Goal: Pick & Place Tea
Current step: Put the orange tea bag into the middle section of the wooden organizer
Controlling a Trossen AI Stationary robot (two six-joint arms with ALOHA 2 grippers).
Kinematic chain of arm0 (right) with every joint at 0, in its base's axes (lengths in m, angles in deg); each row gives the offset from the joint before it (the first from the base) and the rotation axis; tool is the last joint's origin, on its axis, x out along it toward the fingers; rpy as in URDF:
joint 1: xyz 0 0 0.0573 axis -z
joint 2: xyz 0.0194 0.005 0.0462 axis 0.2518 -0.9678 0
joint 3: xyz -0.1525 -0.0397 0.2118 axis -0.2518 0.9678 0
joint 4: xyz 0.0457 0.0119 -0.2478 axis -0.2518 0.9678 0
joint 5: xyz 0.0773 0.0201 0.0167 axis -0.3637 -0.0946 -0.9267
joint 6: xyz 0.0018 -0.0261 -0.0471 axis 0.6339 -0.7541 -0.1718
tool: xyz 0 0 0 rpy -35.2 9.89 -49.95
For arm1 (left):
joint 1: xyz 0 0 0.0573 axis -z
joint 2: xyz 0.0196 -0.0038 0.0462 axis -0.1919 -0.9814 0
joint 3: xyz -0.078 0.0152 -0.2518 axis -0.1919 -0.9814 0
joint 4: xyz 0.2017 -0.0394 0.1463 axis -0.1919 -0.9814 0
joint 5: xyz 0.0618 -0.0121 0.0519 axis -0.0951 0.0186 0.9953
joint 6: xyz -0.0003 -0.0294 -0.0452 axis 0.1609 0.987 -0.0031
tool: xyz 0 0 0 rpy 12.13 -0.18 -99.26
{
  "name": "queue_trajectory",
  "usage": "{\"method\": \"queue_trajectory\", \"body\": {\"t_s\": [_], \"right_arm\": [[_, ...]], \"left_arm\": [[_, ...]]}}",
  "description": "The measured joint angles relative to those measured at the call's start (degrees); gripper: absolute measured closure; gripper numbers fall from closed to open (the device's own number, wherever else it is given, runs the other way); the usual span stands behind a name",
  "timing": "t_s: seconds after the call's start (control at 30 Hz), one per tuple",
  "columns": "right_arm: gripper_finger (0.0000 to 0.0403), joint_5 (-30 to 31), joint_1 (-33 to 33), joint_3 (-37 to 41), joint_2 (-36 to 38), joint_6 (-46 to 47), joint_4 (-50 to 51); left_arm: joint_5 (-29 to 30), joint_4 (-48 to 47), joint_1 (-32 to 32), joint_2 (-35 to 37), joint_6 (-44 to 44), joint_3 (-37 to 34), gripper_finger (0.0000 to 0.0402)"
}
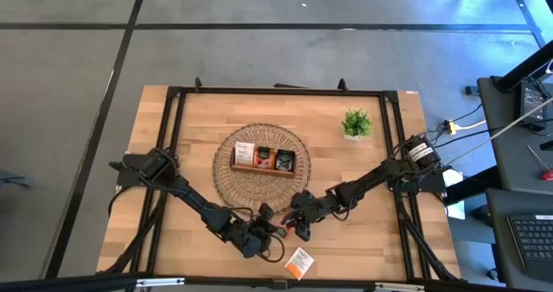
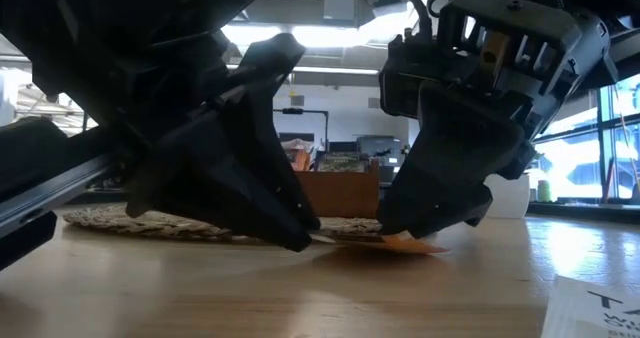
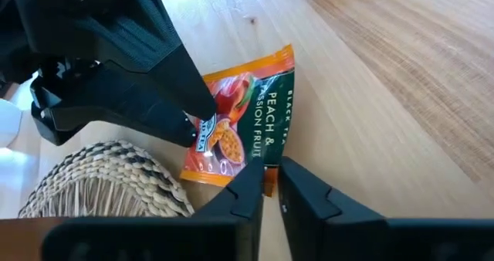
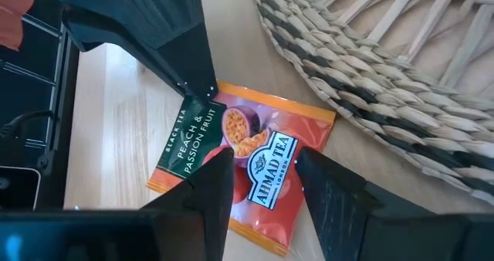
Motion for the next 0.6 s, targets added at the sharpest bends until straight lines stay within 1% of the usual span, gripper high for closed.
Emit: {"method": "queue_trajectory", "body": {"t_s": [0.17, 0.4, 0.5, 0.6], "right_arm": [[0.0248, -0.06, 0.0, 0.02, 0.0, 0.02, -0.15], [0.0248, -0.05, -0.02, 0.19, 1.07, -1.45, -0.82], [0.0248, -0.3, -0.07, 0.44, 3.86, -4.23, 0.66], [0.0248, -0.24, -0.07, 0.22, 8.29, -6.13, 1.4]], "left_arm": [[0.18, -0.17, -0.09, -0.02, 2.14, -0.04, 0.0396], [0.78, -0.42, -0.02, 0.46, 3.33, -0.21, 0.04], [2.04, -1.25, -0.04, 1.36, 9.32, -0.43, 0.04], [3.06, -0.44, 0.07, 3.28, 14.78, -0.33, 0.04]]}}
